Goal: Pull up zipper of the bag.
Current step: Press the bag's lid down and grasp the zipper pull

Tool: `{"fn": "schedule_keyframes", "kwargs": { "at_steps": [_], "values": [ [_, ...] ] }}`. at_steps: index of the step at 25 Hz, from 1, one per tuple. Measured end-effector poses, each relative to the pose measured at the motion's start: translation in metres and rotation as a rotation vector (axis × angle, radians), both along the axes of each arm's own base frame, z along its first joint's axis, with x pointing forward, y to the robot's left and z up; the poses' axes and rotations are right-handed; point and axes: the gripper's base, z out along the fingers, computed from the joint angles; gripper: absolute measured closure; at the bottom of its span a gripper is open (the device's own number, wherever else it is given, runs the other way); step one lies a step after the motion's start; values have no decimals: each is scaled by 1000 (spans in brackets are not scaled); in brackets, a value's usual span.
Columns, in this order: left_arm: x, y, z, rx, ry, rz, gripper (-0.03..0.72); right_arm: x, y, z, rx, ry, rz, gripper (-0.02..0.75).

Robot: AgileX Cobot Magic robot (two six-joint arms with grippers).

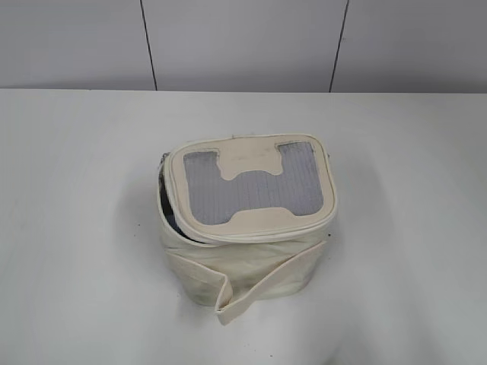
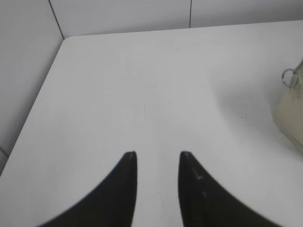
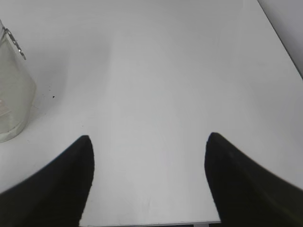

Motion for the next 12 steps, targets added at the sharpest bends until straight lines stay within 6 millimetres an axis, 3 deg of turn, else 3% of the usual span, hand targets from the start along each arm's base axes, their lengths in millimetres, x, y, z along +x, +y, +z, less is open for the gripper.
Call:
{"fn": "schedule_keyframes", "kwargs": {
  "at_steps": [12],
  "values": [
    [0, 0, 0, 0, 0, 0, 451, 0, 0, 0, 0, 0, 0, 170]
  ]
}}
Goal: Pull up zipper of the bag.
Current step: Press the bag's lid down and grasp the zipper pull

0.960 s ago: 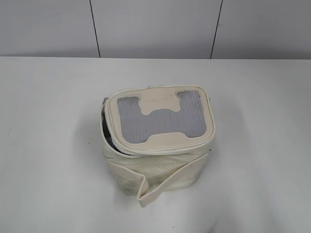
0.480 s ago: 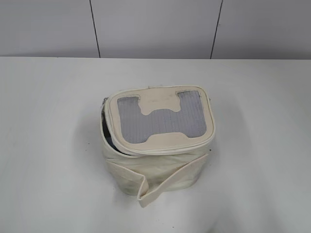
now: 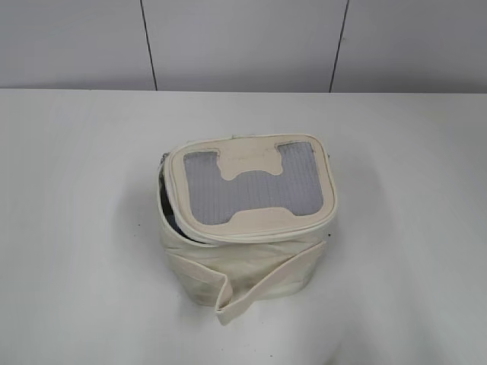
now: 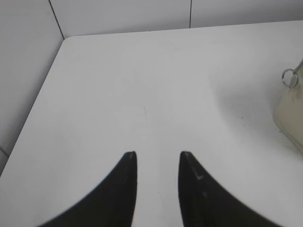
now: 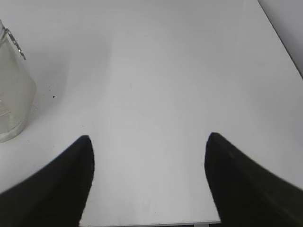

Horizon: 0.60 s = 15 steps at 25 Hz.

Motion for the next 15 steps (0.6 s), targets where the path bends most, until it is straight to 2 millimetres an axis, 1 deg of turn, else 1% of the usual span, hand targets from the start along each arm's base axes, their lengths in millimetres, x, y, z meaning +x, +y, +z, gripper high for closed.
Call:
{"fn": "schedule_keyframes", "kwargs": {
  "at_steps": [15],
  "values": [
    [0, 0, 0, 0, 0, 0, 449, 0, 0, 0, 0, 0, 0, 170]
  ]
}}
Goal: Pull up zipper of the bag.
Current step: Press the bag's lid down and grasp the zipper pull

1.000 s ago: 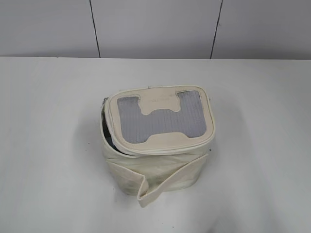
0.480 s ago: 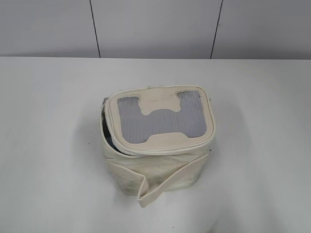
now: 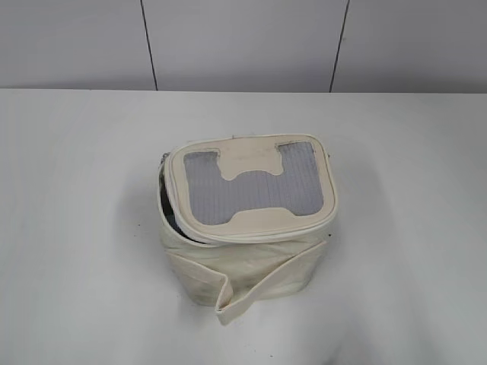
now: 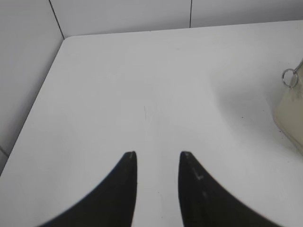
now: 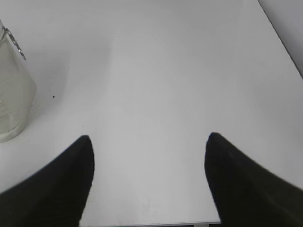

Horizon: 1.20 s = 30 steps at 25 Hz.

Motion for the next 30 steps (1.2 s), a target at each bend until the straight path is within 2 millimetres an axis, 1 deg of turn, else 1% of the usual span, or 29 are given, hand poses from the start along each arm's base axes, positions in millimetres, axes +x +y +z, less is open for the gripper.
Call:
{"fn": "schedule_keyframes", "kwargs": {
  "at_steps": [8, 12, 16, 19, 22, 24, 26, 30],
  "values": [
    [0, 0, 0, 0, 0, -19, 449, 0, 0, 0, 0, 0, 0, 170],
    [7, 0, 0, 3, 40, -81, 449, 0, 1, 5, 10, -22, 6, 170],
    [19, -2, 11, 2, 39, -98, 448, 14, 3, 12, 9, 26, 27, 170],
    [37, -8, 19, -41, 32, -121, 430, 30, 7, 14, 16, 77, 76, 170],
    [64, -18, 24, -140, 51, -154, 351, 46, 14, 18, 49, 73, 142, 170],
    [84, -25, 30, -196, 66, -175, 315, 58, 18, 22, 47, 73, 198, 170],
    [106, -32, 33, -217, 112, -207, 302, 70, 23, 25, 16, 90, 268, 170],
    [148, -43, 37, -224, 202, -258, 296, 105, 35, 31, -66, 197, 401, 170]
  ]
}}
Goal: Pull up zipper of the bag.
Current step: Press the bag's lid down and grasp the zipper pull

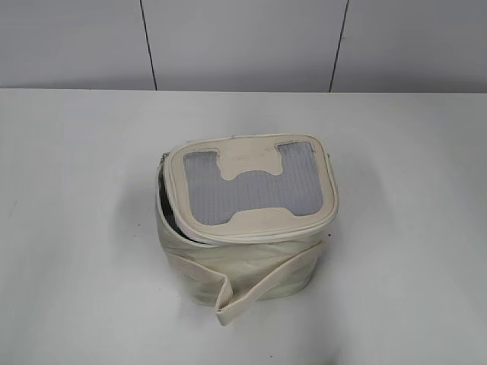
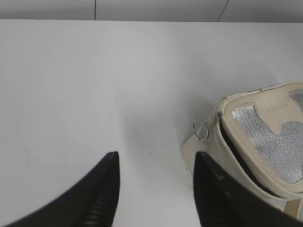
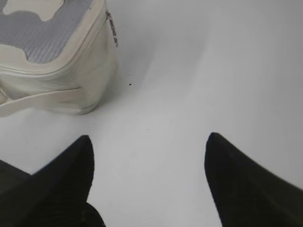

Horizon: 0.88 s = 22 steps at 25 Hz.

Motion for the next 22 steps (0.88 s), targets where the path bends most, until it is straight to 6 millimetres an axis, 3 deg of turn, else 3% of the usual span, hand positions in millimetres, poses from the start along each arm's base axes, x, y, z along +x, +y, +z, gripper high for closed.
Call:
{"fn": "schedule_keyframes", "kwargs": {
  "at_steps": [3, 7, 15, 18, 22],
  "values": [
    [31, -9, -6, -5, 95, -46, 296, 34, 11, 8, -56, 68, 81, 170],
    [55, -20, -19, -33, 206, -128, 296, 82, 28, 14, -98, 175, 208, 170],
    [85, -30, -56, -62, 383, -183, 296, 174, 71, 35, -78, 265, 465, 170],
    [93, -34, -68, -75, 429, -205, 296, 202, 101, 37, -109, 275, 567, 170],
    [100, -36, -82, -82, 478, -225, 296, 229, 156, 35, -162, 281, 719, 170]
  ]
}}
